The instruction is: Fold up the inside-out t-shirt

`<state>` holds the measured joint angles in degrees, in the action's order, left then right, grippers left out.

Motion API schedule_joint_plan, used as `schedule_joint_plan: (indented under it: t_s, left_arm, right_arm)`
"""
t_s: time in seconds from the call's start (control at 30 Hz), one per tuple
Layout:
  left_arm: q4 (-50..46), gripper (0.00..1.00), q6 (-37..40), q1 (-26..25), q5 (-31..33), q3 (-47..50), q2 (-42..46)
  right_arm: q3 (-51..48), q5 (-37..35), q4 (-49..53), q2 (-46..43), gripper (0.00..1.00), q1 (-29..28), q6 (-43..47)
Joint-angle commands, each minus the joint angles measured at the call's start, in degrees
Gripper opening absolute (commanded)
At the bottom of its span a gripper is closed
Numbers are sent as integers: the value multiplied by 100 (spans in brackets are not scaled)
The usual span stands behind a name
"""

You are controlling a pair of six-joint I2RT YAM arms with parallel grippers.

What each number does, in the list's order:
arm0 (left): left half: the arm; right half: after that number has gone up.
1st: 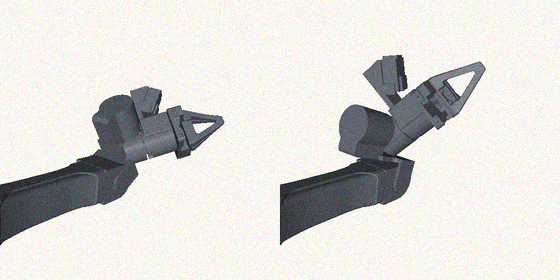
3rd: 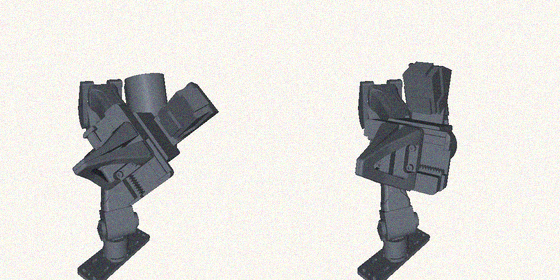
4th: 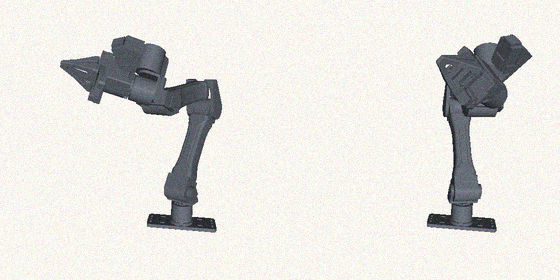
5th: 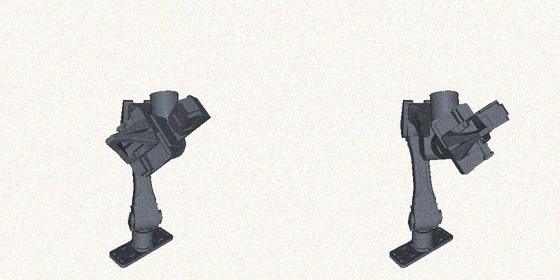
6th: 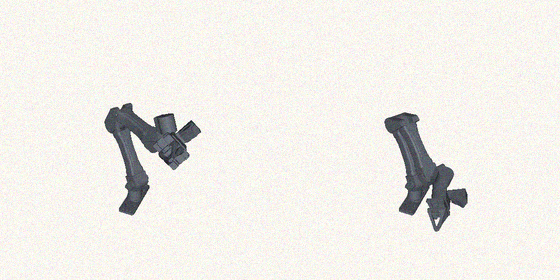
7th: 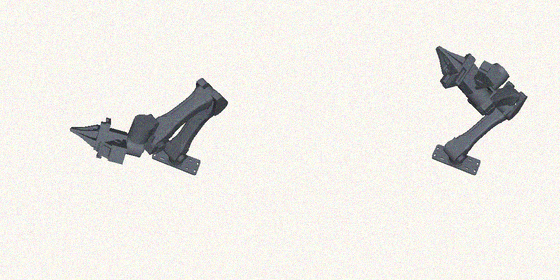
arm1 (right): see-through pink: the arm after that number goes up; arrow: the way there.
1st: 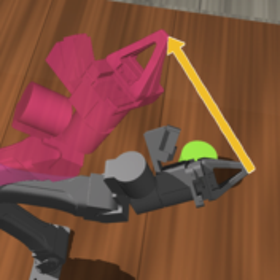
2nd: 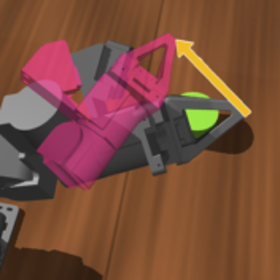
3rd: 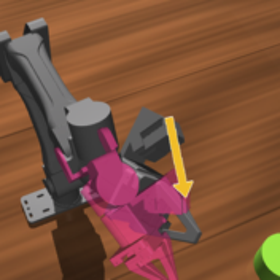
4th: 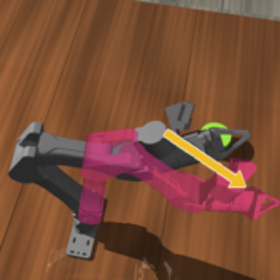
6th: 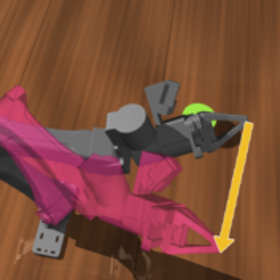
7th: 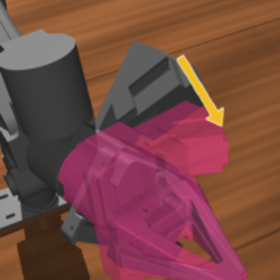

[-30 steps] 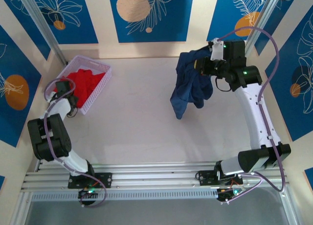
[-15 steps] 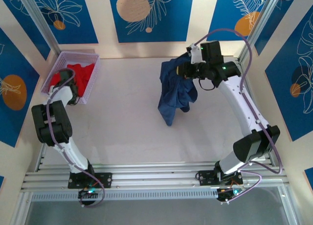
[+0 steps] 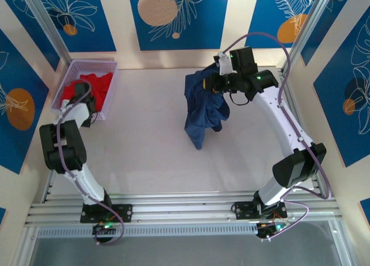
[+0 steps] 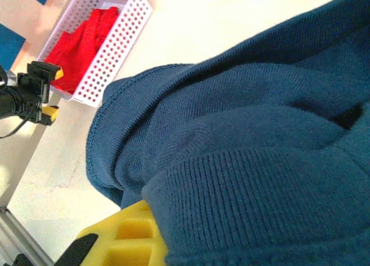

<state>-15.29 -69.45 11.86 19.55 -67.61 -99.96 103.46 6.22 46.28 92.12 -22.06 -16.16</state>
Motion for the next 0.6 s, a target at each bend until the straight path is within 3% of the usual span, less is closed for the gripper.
schedule_joint_plan:
  t_s: [0.0, 0.13, 0.3, 0.33, 0.43, 0.47, 0.57]
  left_arm:
    - [360, 99, 347, -26, -293, 425, 792]
    - [273, 100, 871, -34, -697, 978, 1690]
    - [194, 100, 1993, -260, -1412, 1789, 3040]
    - [158, 100, 2249, -379, -1566, 1921, 3335]
    - [147, 100, 2830, -973, -1954, 2258, 4054]
    - [182, 100, 2992, -1270, -2115, 2376, 4242]
    - [370, 100, 3268, -2202, -2719, 2795, 4506]
  right_arm:
    - [559, 161, -75, 44, 0, -316, 89]
    - [451, 584, -92, 14, 0, -529, 21]
    - [-525, 918, -335, -212, 4, -457, -34]
    - [-747, 857, -330, -133, 10, -362, -49]
    - [-1283, 445, -248, 454, 40, -123, 42]
    - [-1360, 148, -122, 697, 54, -48, 103]
    - [-1942, -427, -265, 723, 65, 125, 86]
